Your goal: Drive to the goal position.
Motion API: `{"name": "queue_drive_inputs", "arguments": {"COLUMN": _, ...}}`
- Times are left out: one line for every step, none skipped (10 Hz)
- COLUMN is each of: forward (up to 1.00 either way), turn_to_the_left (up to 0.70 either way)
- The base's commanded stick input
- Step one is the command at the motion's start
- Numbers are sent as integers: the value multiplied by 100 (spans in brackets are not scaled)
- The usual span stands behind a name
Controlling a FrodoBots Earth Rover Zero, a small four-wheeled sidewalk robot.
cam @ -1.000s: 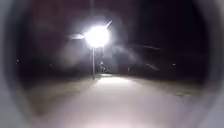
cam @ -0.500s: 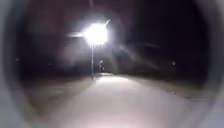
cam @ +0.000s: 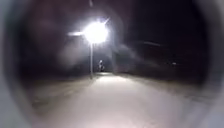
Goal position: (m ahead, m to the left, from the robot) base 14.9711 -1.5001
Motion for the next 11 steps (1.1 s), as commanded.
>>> {"name": "queue_drive_inputs", "arguments": {"forward": 70, "turn_to_the_left": 0}}
{"name": "queue_drive_inputs", "arguments": {"forward": 70, "turn_to_the_left": 0}}
{"name": "queue_drive_inputs", "arguments": {"forward": 70, "turn_to_the_left": 0}}
{"name": "queue_drive_inputs", "arguments": {"forward": 70, "turn_to_the_left": 0}}
{"name": "queue_drive_inputs", "arguments": {"forward": 70, "turn_to_the_left": 0}}
{"name": "queue_drive_inputs", "arguments": {"forward": 70, "turn_to_the_left": 0}}
{"name": "queue_drive_inputs", "arguments": {"forward": 70, "turn_to_the_left": 0}}
{"name": "queue_drive_inputs", "arguments": {"forward": 70, "turn_to_the_left": 0}}
{"name": "queue_drive_inputs", "arguments": {"forward": 70, "turn_to_the_left": 0}}
{"name": "queue_drive_inputs", "arguments": {"forward": 70, "turn_to_the_left": 0}}
{"name": "queue_drive_inputs", "arguments": {"forward": 70, "turn_to_the_left": 0}}
